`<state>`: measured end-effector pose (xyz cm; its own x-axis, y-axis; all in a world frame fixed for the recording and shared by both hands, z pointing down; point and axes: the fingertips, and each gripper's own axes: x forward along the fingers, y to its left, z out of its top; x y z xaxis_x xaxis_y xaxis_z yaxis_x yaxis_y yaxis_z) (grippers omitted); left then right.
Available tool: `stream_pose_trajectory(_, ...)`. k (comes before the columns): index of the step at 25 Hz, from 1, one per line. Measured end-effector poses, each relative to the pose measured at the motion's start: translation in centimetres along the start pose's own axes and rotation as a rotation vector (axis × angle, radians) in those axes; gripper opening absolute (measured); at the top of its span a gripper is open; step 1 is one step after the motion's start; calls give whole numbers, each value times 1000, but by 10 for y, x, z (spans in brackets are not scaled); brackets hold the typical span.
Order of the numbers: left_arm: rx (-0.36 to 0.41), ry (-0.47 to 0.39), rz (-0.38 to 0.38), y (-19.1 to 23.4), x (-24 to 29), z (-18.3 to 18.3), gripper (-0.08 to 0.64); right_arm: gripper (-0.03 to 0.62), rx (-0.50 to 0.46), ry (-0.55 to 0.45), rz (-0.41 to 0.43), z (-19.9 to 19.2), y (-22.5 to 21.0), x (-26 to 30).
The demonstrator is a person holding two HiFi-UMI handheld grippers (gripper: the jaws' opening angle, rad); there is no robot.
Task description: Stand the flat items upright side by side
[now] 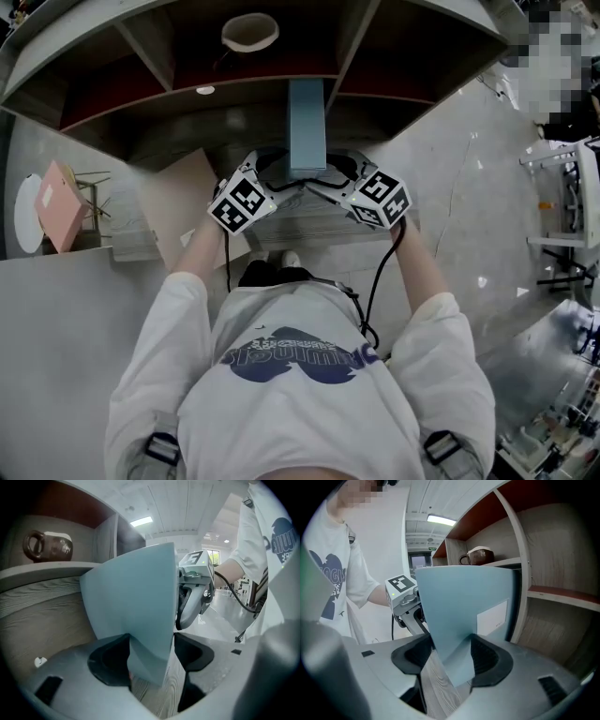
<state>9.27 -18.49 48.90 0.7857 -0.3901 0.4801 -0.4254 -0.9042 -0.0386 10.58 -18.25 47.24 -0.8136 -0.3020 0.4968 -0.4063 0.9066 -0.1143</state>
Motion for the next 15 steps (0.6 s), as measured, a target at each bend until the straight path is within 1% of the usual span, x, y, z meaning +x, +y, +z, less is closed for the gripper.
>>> stream_pose_trajectory(5,16,2,-40,17,6,1,307,256,33,-5,-50,5,-15,8)
stream_pose_trajectory(9,22,5,-65,27,13,6,307,256,46,0,-70,8,-27,8)
stream_pose_trajectory(12,25,2,-76,30,17,9,307,256,47,9,-77,9,-33,7)
stream_pose_trajectory(15,30,-5,-97,31,19,10,307,258,43,19,-60,8,-35,7)
